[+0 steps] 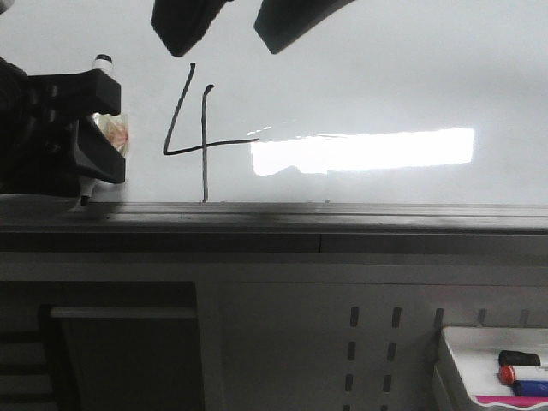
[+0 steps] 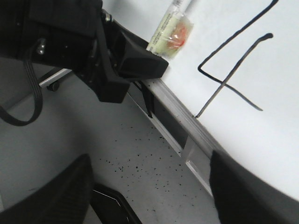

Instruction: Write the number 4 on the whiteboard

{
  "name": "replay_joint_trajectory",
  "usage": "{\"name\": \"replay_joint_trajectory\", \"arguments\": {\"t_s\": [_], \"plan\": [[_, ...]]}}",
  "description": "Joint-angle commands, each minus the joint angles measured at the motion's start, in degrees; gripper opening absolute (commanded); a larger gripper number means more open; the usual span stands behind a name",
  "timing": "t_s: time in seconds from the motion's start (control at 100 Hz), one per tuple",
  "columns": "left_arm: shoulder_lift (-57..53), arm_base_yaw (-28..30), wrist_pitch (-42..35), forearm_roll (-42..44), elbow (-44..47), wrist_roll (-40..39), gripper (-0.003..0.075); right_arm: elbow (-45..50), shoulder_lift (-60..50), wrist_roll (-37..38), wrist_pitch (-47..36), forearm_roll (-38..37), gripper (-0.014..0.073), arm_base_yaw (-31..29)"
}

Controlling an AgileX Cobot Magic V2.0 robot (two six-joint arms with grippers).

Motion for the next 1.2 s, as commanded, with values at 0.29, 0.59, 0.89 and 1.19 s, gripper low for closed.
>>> {"name": "replay_joint_trajectory", "arguments": {"t_s": [0.29, 0.59, 0.89, 1.19], "plan": [[-13.4, 0.2, 1.2, 4.6, -1.3, -0.1, 0.0351, -0.2, -4.9, 0.5, -1.0, -1.7, 0.0125, -0.3], [-34.0, 0.2, 6.4, 14.3, 3.4, 0.0, -0.0020, 16.1, -21.4, 0.5, -15.3, -1.7, -0.0062, -0.3], [-60.4, 0.2, 6.7, 17.1, 17.1, 4.3, -0.0020, 41.1, -49.7, 0.5, -28.0, -3.8, -0.0062, -0.3], [-72.2, 0.2, 6.9, 16.8, 23.5, 4.3, -0.0020, 52.2, -70.7, 0.5, -27.9, -3.8, -0.0064, -0.3]]}}
